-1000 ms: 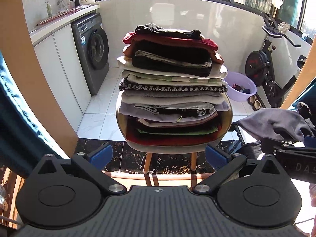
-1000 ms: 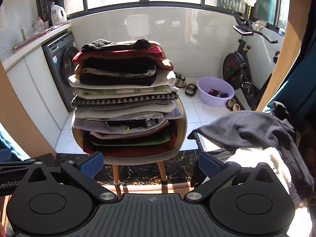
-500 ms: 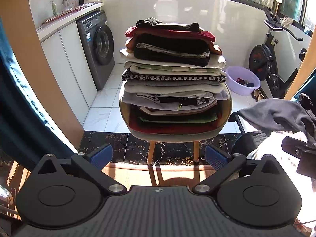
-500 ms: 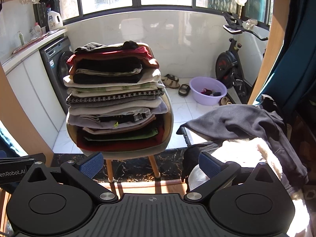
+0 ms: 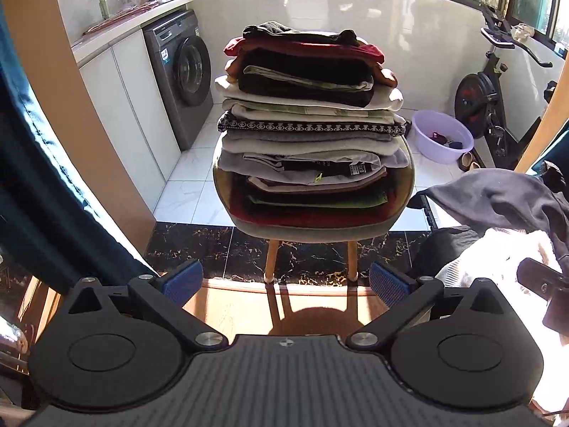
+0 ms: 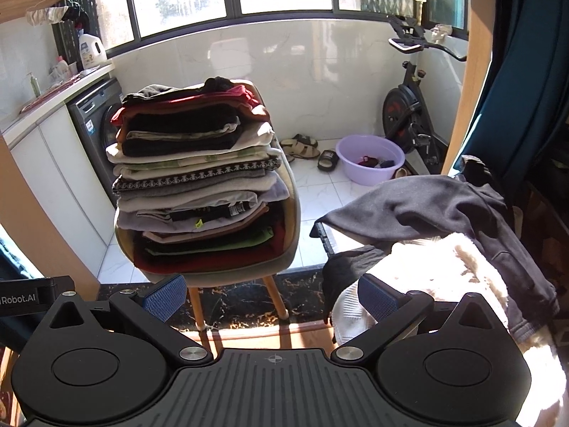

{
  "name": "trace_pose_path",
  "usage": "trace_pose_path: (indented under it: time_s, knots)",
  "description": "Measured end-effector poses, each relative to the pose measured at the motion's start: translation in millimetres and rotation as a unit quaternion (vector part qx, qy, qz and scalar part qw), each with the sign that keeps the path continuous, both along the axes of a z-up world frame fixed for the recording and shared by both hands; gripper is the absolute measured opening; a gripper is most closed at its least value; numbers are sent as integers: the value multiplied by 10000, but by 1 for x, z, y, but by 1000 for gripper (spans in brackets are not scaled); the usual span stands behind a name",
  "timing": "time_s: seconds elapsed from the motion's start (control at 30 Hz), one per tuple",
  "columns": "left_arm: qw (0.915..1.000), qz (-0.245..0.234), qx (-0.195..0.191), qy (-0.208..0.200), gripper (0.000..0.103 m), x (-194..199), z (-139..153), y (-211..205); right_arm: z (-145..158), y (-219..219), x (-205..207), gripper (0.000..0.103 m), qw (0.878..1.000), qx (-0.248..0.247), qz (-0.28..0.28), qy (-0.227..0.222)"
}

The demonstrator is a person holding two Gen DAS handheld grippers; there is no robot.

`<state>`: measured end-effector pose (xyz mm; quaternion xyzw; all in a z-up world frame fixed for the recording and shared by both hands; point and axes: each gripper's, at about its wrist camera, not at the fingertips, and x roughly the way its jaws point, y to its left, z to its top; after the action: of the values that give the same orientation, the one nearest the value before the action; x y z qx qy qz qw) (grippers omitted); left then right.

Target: Fold clothes

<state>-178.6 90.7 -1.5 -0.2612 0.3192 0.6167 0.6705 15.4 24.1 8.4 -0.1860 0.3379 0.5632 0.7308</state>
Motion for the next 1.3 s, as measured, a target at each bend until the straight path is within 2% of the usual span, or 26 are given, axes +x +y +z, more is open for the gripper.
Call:
trace_pose_path:
  time_s: [0.4, 0.83, 1.07, 1.3]
  knots:
    - [9998, 130, 117, -97, 102, -3, 1, -10, -4, -2, 0, 102, 9999, 36, 147, 42]
    - [10000, -1, 78, 26, 102, 7, -8, -13, -8, -3, 6, 102, 9999, -51, -51, 110]
    - [10000, -66, -17, -11, 102, 8, -12, -9, -11, -4, 10, 102, 9995, -119, -286, 48]
    - [9999, -106, -96, -58, 102, 8, -13, -7, -12, -7, 8, 102, 9995, -135, -295, 17]
